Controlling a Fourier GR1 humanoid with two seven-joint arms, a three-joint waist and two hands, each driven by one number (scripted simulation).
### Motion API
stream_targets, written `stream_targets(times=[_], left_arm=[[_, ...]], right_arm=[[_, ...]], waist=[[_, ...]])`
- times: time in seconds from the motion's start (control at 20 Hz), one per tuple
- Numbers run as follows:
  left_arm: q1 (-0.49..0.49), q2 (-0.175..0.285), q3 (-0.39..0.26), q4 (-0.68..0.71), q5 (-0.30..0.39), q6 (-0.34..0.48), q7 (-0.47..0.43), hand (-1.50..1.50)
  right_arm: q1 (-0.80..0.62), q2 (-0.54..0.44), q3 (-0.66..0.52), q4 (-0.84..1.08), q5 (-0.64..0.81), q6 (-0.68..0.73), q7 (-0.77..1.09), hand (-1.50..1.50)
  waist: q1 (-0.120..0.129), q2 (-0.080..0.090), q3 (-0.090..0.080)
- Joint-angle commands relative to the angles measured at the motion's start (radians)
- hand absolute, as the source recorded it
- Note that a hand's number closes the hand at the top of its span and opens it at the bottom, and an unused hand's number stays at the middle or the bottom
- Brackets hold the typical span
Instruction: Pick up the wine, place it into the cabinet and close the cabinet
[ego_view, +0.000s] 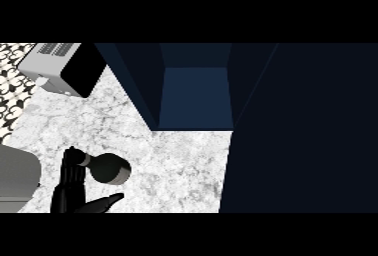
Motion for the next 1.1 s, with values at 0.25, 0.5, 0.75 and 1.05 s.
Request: stream_targets(times=[0.25,0.5,0.75,1.05], left_arm=[[-0.125,0.014,0.077,0.321,0.027,-0.145,-0.147,-1.5],[-0.202,-0.024,0.085,0.423,0.051,-0.205,-0.178,-1.5],[-0.258,-0.009,0.112,0.565,0.036,-0.259,-0.288,-1.5],[-0.347,-0.008,0.114,0.609,0.026,-0.251,-0.27,-1.5]], right_arm=[[0.052,0.001,0.013,-0.062,-0.029,0.033,-0.007,-1.5],[-0.011,-0.002,0.003,-0.135,-0.03,-0.027,0.119,-1.5],[0.05,0.02,0.051,-0.132,0.006,-0.009,0.076,-1.5],[-0.02,0.002,-0.026,-0.054,-0.043,0.004,0.06,-1.5]], waist=[[-0.001,0.0,0.0],[-0.003,0.0,0.0],[-0.005,0.0,0.0],[-0.008,0.002,-0.001]])
